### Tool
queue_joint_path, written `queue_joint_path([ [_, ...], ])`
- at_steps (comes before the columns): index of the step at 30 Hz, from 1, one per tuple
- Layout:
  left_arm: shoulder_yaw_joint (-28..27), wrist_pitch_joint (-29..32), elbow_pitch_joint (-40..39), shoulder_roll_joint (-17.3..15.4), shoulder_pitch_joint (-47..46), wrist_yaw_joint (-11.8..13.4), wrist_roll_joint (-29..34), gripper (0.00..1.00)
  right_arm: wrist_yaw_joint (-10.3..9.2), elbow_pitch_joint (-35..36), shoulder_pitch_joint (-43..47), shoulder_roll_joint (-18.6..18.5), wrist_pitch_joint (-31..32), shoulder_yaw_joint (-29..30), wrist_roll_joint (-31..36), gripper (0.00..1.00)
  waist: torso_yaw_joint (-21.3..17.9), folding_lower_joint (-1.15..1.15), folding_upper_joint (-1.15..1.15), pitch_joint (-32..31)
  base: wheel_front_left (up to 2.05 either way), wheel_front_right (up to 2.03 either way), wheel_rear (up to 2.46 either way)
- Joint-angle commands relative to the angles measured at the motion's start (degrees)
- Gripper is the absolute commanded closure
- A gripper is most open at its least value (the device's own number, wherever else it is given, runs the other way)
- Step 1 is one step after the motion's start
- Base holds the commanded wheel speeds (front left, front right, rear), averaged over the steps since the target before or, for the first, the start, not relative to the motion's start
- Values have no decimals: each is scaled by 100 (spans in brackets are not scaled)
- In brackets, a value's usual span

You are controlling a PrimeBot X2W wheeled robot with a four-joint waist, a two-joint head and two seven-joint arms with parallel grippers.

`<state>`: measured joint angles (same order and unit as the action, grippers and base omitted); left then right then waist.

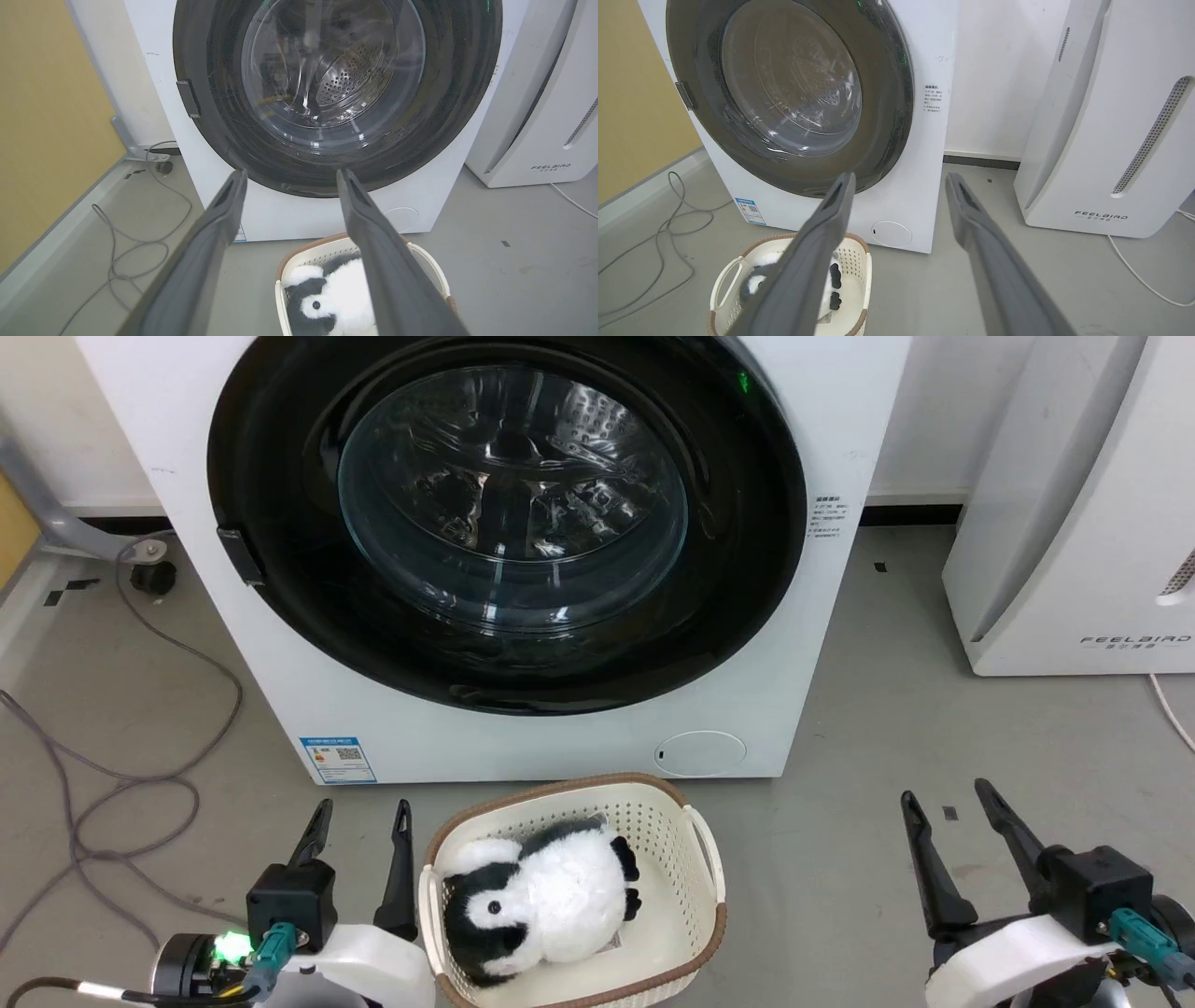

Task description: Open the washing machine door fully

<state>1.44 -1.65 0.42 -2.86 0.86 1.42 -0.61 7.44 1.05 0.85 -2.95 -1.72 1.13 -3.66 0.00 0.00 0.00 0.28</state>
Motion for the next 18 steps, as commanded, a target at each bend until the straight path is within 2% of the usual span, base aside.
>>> queue_joint_path([
  [1, 29, -70, 6, -1, -52, 50, -36, 0, 1, 57, 13, 1, -64, 24, -78, 0, 0, 0, 0, 3, 0, 0, 0],
  [17, 144, -261, -1, -1, -96, 169, -90, 0, 1, 174, 4, 2, -255, 85, -440, 0, 19, 0, 0, 30, 0, 0, 0],
  [18, 152, -273, -1, -1, -98, 177, -94, 0, 1, 185, 2, 2, -267, 90, -453, 56, 22, 0, 0, 31, 0, 0, 0],
])
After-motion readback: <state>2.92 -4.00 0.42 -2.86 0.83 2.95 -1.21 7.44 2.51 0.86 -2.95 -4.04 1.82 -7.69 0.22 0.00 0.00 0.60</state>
